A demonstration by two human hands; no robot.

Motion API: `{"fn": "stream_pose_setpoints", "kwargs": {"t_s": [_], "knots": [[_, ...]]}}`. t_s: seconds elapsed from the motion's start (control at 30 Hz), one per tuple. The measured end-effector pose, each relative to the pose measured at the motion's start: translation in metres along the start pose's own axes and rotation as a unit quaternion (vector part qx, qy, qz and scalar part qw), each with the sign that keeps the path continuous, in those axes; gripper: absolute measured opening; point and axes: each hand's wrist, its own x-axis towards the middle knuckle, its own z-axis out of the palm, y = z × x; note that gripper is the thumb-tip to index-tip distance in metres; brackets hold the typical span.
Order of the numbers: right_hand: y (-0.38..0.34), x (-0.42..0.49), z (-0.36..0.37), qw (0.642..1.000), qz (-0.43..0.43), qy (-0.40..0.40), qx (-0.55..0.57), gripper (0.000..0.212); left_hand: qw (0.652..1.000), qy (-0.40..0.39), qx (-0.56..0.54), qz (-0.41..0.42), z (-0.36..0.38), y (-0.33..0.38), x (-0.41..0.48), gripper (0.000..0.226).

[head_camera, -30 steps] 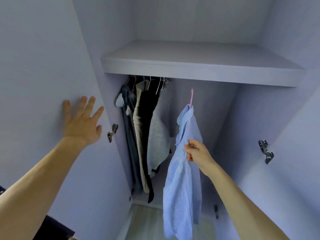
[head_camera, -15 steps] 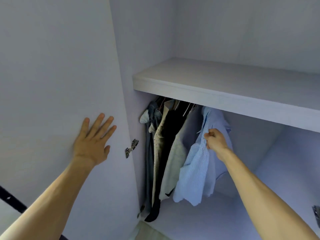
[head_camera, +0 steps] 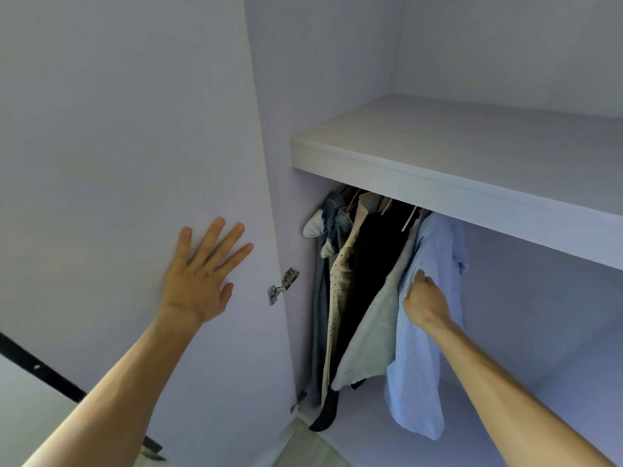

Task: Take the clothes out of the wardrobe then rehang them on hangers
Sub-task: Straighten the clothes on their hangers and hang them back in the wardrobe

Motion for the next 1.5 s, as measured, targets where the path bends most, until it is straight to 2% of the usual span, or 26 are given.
{"fn": "stream_pose_setpoints", "kwargs": {"t_s": [0.2,0.37,0.4,0.5,0.57,0.7,0.8,0.9,1.0,1.17,1.33,1.37,1.43,1.5], "knots": [[-0.012,0.004,0.006,0.999,-0.038,-0.015,0.011,0.041,0.998,-0.047,0.039,-0.007,-0.007,0.004,-0.002,0.086],[0.015,-0.002,-0.013,0.999,-0.017,-0.032,0.018,0.005,0.996,-0.090,0.012,-0.006,-0.025,0.004,-0.004,0.086],[0.018,-0.006,-0.017,0.999,-0.009,-0.035,0.021,0.007,0.995,-0.098,-0.004,-0.010,-0.029,0.004,-0.005,0.086],[0.022,-0.028,-0.027,0.999,-0.008,-0.034,0.023,0.058,0.986,-0.134,-0.090,-0.031,-0.042,0.006,-0.020,0.085],[0.015,-0.051,-0.031,0.998,-0.044,-0.004,0.050,0.067,0.968,-0.174,-0.170,-0.064,-0.047,0.010,-0.044,0.082],[-0.022,-0.116,-0.030,0.979,-0.166,0.016,0.120,0.054,0.895,-0.224,-0.348,-0.165,-0.058,0.018,-0.128,0.074],[-0.066,-0.183,-0.014,0.950,-0.265,-0.005,0.166,0.045,0.870,-0.252,-0.374,-0.199,-0.063,0.020,-0.222,0.072],[-0.111,-0.264,0.016,0.921,-0.352,-0.047,0.162,0.040,0.828,-0.291,-0.390,-0.278,-0.071,0.018,-0.335,0.068],[-0.149,-0.349,0.053,0.877,-0.445,-0.114,0.144,0.039,0.775,-0.347,-0.381,-0.367,-0.091,0.018,-0.458,0.068],[-0.198,-0.476,0.113,0.774,-0.579,-0.236,0.099,0.039,0.636,-0.440,-0.332,-0.540,-0.152,0.023,-0.640,0.064],[-0.237,-0.591,0.152,0.644,-0.699,-0.311,0.020,0.040,0.513,-0.463,-0.260,-0.674,-0.244,0.050,-0.771,0.062],[-0.245,-0.623,0.159,0.602,-0.730,-0.324,0.010,0.039,0.477,-0.462,-0.244,-0.707,-0.273,0.062,-0.797,0.062],[-0.252,-0.647,0.165,0.569,-0.752,-0.333,-0.007,0.040,0.443,-0.446,-0.233,-0.742,-0.297,0.079,-0.818,0.063],[-0.257,-0.687,0.169,0.498,-0.793,-0.350,-0.017,0.040,0.392,-0.436,-0.201,-0.785,-0.334,0.100,-0.841,0.064]]}}
